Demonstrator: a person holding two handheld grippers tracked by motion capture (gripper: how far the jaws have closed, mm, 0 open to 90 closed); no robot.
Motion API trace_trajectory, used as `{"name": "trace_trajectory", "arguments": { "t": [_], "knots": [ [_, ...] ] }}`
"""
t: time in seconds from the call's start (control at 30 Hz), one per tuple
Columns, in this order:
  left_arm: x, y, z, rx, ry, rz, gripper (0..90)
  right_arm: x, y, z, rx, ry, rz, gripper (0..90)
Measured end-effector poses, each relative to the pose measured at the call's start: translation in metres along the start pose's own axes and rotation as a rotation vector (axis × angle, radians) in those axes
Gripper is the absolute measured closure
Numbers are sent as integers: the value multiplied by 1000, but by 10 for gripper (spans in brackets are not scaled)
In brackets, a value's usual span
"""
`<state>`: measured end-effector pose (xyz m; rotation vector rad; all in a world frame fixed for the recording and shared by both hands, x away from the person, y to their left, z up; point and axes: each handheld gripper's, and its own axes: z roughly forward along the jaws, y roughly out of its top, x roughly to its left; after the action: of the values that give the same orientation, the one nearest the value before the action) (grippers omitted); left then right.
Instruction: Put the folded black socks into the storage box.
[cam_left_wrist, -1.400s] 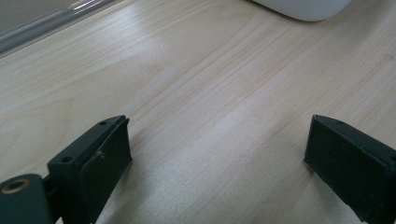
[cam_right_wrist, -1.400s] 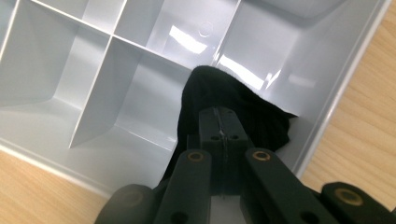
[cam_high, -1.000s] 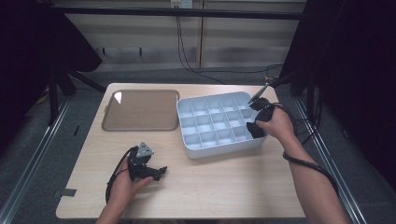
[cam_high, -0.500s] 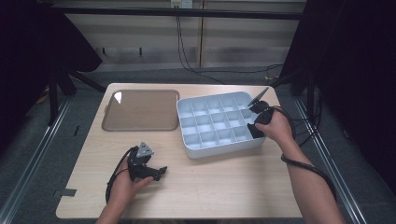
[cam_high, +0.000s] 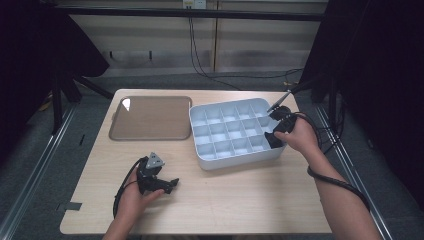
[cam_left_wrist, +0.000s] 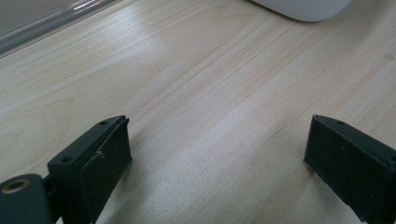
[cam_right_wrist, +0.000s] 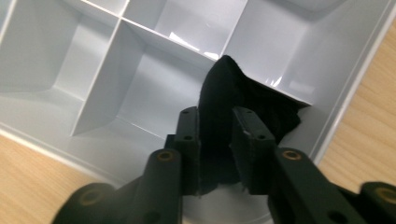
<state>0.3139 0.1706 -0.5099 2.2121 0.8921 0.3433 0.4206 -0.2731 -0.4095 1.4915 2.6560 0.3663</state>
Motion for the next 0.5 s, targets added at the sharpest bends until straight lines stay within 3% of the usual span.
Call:
{"name": "trace_trajectory", "arguments": {
  "t": [0.4, 0.5],
  "knots": [
    [0, 0, 0, -2, -1, -1, 63, 16, -7, -14, 5, 9, -73, 468],
    [0, 0, 0, 0, 0, -1, 63, 19, -9, -20, 3, 14, -68, 424]
  ]
}}
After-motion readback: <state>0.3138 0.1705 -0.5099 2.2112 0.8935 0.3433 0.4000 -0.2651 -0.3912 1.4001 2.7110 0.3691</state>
